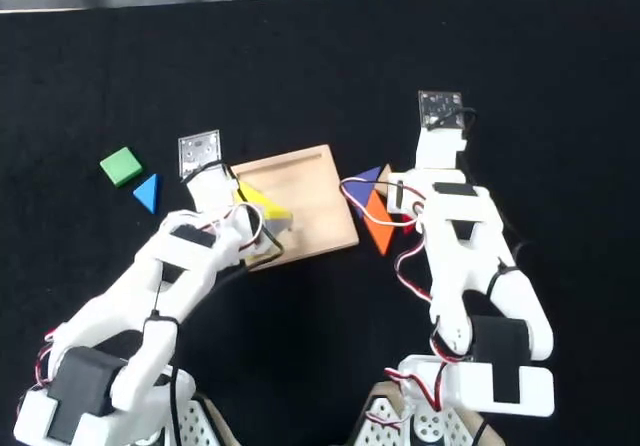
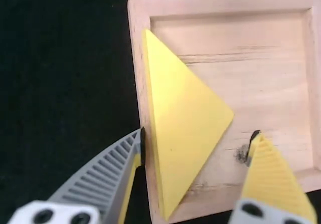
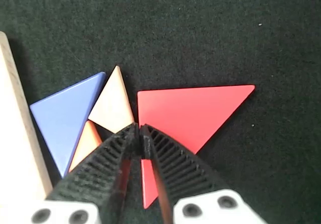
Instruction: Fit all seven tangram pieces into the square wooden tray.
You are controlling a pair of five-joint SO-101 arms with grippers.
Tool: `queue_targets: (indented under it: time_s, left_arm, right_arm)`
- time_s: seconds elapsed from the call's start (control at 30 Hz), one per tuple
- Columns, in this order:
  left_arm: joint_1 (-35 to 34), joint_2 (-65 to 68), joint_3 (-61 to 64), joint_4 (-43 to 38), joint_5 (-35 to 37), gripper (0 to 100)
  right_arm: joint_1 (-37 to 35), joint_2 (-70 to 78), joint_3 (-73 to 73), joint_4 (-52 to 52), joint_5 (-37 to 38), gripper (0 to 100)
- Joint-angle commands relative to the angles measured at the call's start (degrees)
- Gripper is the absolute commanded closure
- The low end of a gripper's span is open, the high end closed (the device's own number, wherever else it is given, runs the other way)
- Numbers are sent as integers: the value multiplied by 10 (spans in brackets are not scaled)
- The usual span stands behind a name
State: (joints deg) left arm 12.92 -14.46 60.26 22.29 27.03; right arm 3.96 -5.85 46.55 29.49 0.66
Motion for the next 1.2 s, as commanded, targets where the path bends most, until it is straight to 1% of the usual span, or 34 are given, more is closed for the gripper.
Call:
queue_targets:
  time_s: [0.0, 0.23, 0.53, 0.77, 0.97, 1.17]
  left_arm:
    - [-1, 2, -35, -9, -3, 664]
    - [41, 0, -39, -13, -5, 664]
    - [37, -3, -39, -13, -4, 664]
    - [36, -61, -33, -22, -3, 665]
    - [36, -16, -17, -84, -3, 665]
    - [36, 24, -44, -73, -3, 665]
  right_arm:
    - [-11, -6, -7, -11, 0, 985]
    - [-11, -6, -7, -11, 0, 985]
    - [-11, -6, -7, -11, 0, 985]
    - [-11, -6, -7, -11, 0, 985]
    - [-11, -6, -7, -11, 0, 985]
    - [-11, -6, -7, -11, 0, 985]
